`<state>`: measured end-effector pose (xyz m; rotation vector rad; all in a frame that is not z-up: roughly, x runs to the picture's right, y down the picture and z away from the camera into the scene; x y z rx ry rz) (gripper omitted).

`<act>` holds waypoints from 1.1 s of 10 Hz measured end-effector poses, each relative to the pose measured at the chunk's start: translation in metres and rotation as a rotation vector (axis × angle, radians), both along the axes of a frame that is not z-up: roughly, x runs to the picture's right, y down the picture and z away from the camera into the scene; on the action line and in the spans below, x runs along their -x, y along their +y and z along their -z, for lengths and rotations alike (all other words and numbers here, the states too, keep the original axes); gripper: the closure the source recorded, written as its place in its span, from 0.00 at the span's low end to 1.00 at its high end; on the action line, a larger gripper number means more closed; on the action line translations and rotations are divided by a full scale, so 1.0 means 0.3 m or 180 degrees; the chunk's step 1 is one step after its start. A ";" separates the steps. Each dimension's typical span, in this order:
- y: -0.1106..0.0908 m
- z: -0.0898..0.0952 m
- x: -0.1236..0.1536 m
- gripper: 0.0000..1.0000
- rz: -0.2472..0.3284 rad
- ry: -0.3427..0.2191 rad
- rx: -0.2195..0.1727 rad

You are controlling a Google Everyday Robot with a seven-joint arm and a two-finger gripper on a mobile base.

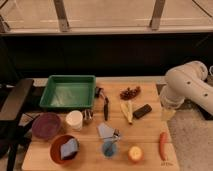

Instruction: Place sponge in purple bowl

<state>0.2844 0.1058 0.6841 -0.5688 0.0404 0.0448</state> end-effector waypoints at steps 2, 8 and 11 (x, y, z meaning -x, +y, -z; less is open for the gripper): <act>0.000 0.001 0.000 0.35 0.0012 0.0003 -0.0001; -0.052 0.070 0.291 0.35 0.0412 -0.0574 -0.0050; -0.050 0.086 0.354 0.35 0.0485 -0.0661 -0.0036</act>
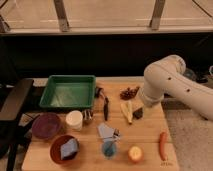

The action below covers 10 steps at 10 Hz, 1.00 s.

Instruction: Place sponge in purple bowl

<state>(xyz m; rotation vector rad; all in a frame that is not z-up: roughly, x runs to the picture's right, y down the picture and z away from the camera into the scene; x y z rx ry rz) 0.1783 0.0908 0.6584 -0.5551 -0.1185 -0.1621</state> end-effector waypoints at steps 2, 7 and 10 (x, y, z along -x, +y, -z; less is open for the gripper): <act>0.000 -0.001 0.006 0.35 0.0001 -0.0009 0.0003; 0.014 0.013 0.108 0.35 0.0112 -0.0294 0.0016; 0.036 0.029 0.332 0.35 0.0213 -0.0612 0.0037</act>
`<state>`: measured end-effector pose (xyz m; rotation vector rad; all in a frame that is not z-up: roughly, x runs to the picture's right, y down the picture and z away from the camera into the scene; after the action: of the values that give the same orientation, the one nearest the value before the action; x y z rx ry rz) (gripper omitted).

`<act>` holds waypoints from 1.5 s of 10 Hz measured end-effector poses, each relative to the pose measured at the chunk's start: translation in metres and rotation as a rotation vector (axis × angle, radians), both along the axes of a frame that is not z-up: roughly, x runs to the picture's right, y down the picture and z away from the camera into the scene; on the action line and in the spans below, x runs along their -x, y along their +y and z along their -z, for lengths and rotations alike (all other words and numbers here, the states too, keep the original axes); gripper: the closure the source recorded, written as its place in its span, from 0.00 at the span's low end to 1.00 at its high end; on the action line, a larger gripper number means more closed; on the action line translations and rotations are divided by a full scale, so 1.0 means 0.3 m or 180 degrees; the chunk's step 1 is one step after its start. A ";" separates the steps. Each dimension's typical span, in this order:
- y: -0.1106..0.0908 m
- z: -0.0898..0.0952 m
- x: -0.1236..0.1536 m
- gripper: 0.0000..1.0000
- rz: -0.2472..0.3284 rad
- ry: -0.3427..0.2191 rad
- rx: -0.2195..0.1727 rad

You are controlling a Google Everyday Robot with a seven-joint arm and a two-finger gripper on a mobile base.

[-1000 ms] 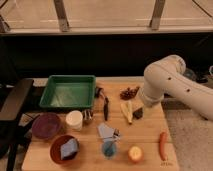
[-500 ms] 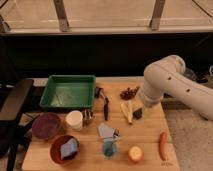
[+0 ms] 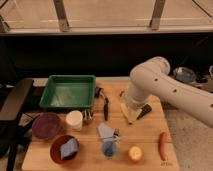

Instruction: Place sponge in purple bowl

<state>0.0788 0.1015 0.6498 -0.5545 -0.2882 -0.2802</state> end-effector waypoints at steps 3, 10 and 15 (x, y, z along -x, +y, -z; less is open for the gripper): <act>0.063 0.035 0.200 0.35 0.0020 -0.0343 -0.0014; 0.116 0.014 0.260 0.35 0.0071 -0.0487 0.0060; 0.243 -0.070 0.501 0.35 0.0016 -0.0907 0.0271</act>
<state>-0.0717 0.1744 0.6707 -0.5995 -0.5767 -0.3535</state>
